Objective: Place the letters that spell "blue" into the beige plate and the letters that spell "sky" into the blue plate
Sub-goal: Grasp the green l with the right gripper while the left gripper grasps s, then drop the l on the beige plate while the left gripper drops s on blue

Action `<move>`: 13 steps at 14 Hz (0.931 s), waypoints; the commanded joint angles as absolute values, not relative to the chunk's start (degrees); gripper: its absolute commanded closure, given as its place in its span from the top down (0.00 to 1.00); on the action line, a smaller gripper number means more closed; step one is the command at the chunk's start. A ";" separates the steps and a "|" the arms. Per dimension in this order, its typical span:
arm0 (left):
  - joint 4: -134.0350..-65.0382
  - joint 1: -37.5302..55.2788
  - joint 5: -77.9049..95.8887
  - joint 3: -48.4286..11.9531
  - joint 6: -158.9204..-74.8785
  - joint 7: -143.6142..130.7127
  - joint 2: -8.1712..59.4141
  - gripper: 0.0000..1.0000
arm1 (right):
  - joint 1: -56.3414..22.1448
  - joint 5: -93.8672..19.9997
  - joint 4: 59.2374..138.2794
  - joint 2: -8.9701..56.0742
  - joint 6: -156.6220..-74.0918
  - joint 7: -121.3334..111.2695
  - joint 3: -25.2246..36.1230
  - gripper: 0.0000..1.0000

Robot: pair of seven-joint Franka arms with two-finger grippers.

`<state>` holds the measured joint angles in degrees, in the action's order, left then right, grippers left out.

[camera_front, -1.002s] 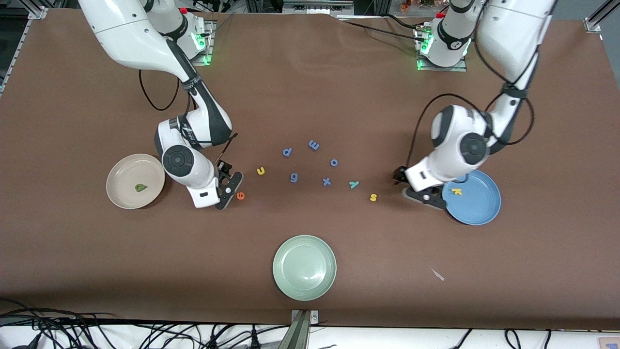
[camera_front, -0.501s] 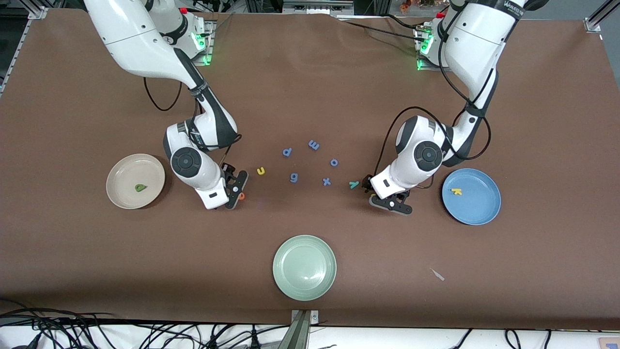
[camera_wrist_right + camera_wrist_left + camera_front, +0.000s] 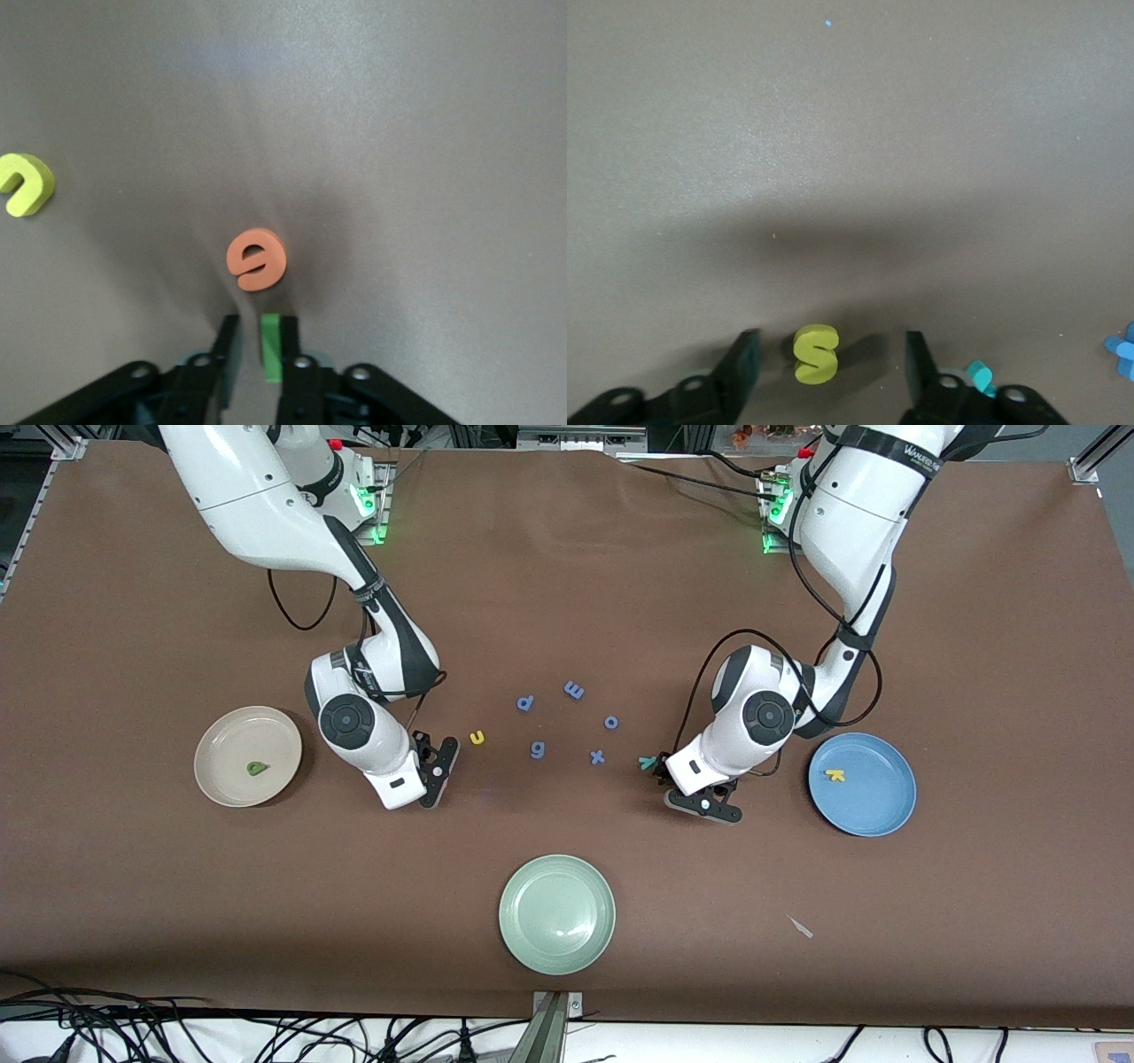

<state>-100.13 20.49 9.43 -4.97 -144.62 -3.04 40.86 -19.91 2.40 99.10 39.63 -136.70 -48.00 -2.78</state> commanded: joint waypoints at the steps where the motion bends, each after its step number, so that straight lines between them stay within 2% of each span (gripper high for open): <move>1: -99.23 21.09 9.50 -4.48 -145.02 -2.72 41.83 0.38 | -20.04 2.37 97.56 40.61 -136.58 -48.43 -2.72 0.00; 3: -99.32 21.09 6.26 -4.48 -145.02 -2.64 41.84 0.22 | -19.43 2.11 95.81 40.08 -135.27 -48.51 -2.72 0.00; 4: -99.32 21.09 4.50 -4.48 -145.02 -2.64 41.84 0.14 | -19.16 1.85 94.32 39.99 -132.22 -48.52 -2.55 0.00; 5: -99.40 21.09 3.96 -4.48 -145.02 -2.64 41.75 0.10 | -18.20 1.76 92.22 39.90 -128.27 -48.78 -2.46 0.00; 8: -100.36 17.42 3.69 -4.48 -143.27 -0.45 37.29 0.09 | -13.73 1.76 90.79 38.50 -120.25 -49.13 -2.29 0.00; 10: -104.22 12.33 3.78 -4.66 -138.63 5.42 31.58 0.12 | -11.17 2.02 91.05 37.45 -116.83 -49.13 -1.67 0.00; 13: -112.65 1.36 4.39 -6.76 -138.16 18.50 24.98 0.13 | -10.72 2.29 93.24 35.17 -114.09 -49.22 3.59 0.00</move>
